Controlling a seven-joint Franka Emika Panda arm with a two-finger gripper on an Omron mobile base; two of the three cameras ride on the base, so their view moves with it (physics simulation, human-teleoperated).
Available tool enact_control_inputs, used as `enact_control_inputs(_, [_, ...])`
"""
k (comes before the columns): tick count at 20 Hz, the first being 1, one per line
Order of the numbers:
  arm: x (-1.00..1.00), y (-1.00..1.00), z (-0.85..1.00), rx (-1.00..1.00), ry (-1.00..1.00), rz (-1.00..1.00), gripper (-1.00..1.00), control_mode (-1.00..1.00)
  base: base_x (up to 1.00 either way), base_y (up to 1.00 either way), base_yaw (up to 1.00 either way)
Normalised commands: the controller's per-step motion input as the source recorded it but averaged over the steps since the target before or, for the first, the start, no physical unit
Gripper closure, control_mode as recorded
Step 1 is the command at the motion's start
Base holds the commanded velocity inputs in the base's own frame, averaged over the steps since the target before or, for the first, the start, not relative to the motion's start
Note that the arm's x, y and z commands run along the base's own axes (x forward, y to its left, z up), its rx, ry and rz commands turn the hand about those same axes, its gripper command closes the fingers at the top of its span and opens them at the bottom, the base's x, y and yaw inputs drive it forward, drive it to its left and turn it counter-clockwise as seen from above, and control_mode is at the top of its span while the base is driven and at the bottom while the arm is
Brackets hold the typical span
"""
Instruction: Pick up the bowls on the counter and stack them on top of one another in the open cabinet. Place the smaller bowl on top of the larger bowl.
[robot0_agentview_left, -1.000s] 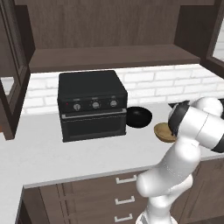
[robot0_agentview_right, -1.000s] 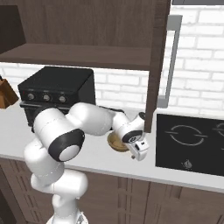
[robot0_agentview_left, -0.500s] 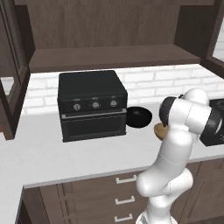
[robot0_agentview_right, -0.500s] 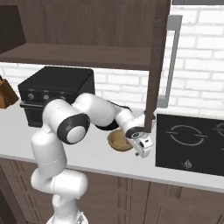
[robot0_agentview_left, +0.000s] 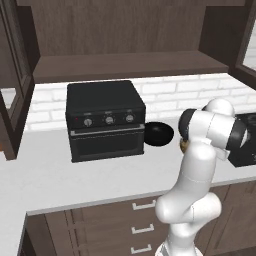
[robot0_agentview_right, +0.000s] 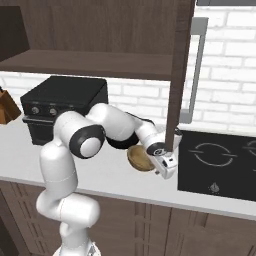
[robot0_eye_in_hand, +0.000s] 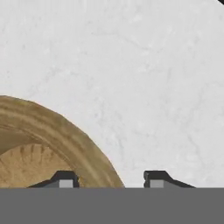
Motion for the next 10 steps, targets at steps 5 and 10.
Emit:
enact_control_inputs(5, [0.01, 0.04, 0.12, 0.00, -0.01, -0.02, 1.00, -1.00, 0.00, 0.00, 0.00])
enact_control_inputs(10, [0.01, 0.18, 0.61, 0.00, -0.22, -0.04, 1.00, -1.00, 0.00, 0.00, 0.00])
